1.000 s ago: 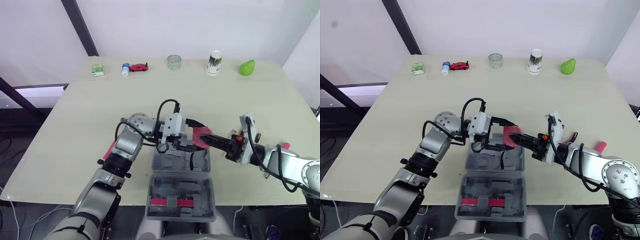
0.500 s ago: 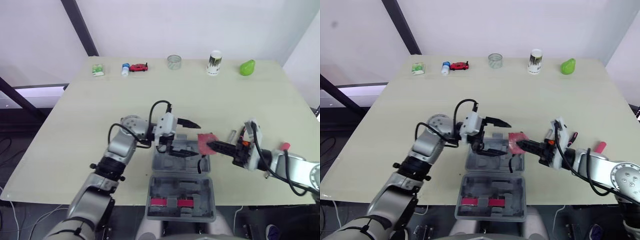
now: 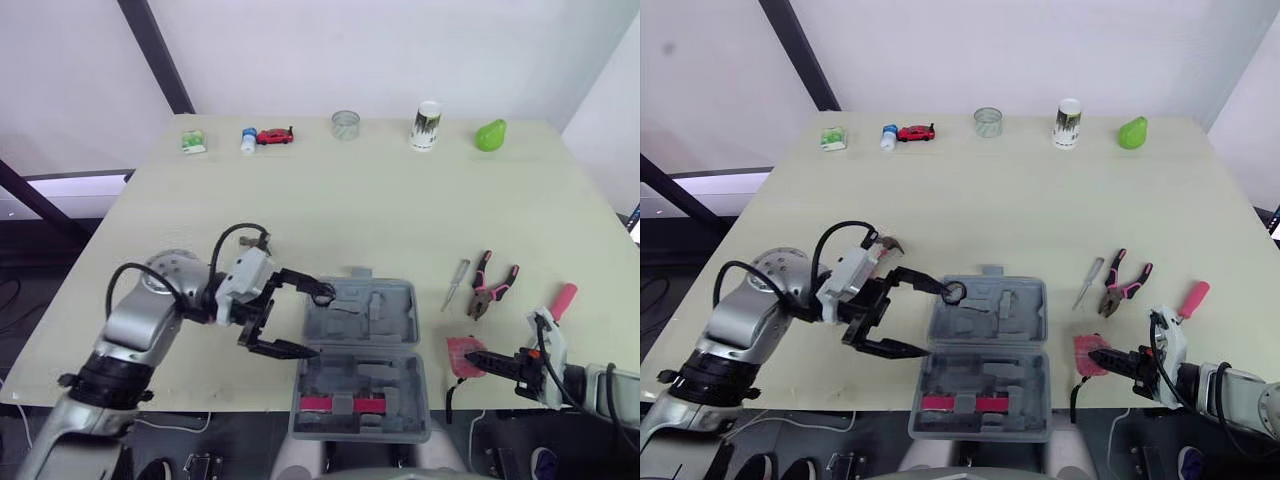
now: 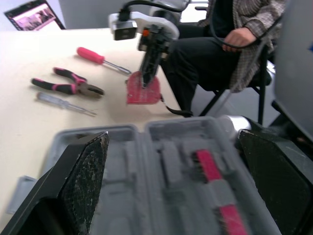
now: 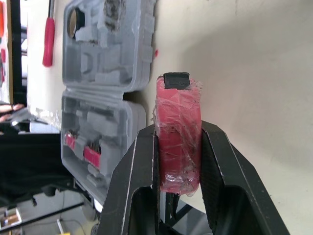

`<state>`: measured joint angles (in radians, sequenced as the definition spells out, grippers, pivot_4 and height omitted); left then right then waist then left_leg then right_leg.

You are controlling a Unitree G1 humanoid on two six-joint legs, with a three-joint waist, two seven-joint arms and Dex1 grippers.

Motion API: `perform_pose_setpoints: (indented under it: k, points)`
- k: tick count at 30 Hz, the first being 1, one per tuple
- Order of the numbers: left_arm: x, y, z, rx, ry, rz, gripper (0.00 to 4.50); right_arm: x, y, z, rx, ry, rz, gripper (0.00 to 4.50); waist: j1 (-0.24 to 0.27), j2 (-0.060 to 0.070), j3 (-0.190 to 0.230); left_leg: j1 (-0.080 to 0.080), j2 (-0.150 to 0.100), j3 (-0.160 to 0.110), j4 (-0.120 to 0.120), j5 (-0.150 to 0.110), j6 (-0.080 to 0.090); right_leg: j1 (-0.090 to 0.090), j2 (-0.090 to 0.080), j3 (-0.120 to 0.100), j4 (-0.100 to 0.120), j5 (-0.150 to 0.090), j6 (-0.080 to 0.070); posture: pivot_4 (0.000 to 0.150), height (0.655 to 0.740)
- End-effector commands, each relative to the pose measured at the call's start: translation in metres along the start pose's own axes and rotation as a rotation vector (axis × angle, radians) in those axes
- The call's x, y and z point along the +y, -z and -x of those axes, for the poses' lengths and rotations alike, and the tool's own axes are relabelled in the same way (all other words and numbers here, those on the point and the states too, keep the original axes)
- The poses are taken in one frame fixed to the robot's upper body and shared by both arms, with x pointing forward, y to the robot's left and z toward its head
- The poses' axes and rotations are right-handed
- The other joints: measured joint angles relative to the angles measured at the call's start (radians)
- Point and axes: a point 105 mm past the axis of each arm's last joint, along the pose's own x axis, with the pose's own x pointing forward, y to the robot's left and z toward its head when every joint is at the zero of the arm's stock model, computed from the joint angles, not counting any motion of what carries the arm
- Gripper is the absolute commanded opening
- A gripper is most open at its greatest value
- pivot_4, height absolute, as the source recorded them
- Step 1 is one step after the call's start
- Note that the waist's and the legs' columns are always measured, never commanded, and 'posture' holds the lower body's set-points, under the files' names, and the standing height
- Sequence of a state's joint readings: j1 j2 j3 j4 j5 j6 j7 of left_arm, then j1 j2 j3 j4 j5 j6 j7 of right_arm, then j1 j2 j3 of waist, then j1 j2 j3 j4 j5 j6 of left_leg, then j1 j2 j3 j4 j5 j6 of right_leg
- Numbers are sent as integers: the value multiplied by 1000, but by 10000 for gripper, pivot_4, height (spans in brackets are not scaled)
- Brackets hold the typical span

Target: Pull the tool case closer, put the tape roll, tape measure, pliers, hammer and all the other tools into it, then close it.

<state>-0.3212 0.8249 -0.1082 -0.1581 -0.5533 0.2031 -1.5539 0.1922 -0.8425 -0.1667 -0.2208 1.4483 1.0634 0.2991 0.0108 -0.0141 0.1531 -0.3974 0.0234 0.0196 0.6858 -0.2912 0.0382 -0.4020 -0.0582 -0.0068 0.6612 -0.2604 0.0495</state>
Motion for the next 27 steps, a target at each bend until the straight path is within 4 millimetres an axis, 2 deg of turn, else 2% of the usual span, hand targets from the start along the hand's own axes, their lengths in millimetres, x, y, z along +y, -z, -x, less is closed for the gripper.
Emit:
perform_pose_setpoints:
  k: [1, 3, 8, 12, 14, 15, 16, 21, 25, 26, 27]
  points:
    - [-8, -10, 4, 13, 21, -53, 45000, 1, 0, -7, -16, -27, 6, 5256, 4, 0, 0, 0, 0, 0, 0, 0, 0, 0, 0, 0, 0, 0, 0, 1500, 7400]
    - [-6, -11, 4, 8, 1, -55, 45000, 2, 1, -11, -17, -38, 4, 5256, 3, 0, 0, 0, 0, 0, 0, 0, 0, 0, 0, 0, 0, 0, 0, 1500, 7400]
    - [-11, -15, -2, -6, 0, -62, 45000, -2, 19, -23, 16, -14, -34, 5256, 2, 0, 0, 0, 0, 0, 0, 0, 0, 0, 1, 1, -1, 0, 0, 1500, 7400]
    - [-9, -16, 3, 8, -12, -81, 45000, -7, 21, -24, -10, 32, -25, 5256, 0, -1, 0, 1, 0, 0, 0, 0, 0, 0, 2, 1, 0, 0, 0, 1500, 7400]
    - [-10, -16, 5, 11, -12, -90, 45000, -14, 12, -23, -81, 77, 3, 15365, 0, -1, 0, 1, 1, 0, 0, 0, 0, 0, 3, 1, 0, 0, 0, 1500, 7400]
    - [-10, -15, 5, 13, -11, -90, 45000, -17, 8, -22, -112, 97, 11, 17561, 1, 0, 0, 1, 1, 0, 0, 0, 0, 0, 3, 1, 0, 0, 0, 1500, 7400]
    - [-11, -15, 6, 14, -10, -90, 45000, -20, 6, -20, -128, 111, 14, 22507, 0, 0, 0, 1, 1, 1, 0, 0, 0, 0, 3, 1, 0, 0, 0, 1500, 7400]
    - [-11, -13, 9, 20, -10, -88, 45000, -17, 2, -2, -167, 98, 90, 44833, 4, -1, -1, 1, 1, 1, 0, 0, 0, 0, 3, 3, 0, 0, 0, 1500, 7400]
    - [-11, -12, 11, 23, -10, -86, 45000, -19, 3, 13, -132, 98, 190, 44833, 5, -1, -1, 0, 0, 1, 0, 0, 0, 0, 3, 4, -1, 0, 0, 1500, 7400]
    - [-11, -12, 12, 23, -9, -86, 45000, -22, 5, 18, -101, 107, 243, 44833, 3, -1, -1, 0, 0, 1, 0, 0, 0, 0, 3, 4, -1, 0, 0, 1500, 7400]
    - [-11, -12, 12, 24, -8, -88, 45000, -25, 3, 25, -83, 118, 367, 44833, 3, 0, 0, 0, 0, 1, 0, 0, 0, 0, 3, 4, -1, 0, 0, 1500, 7400]
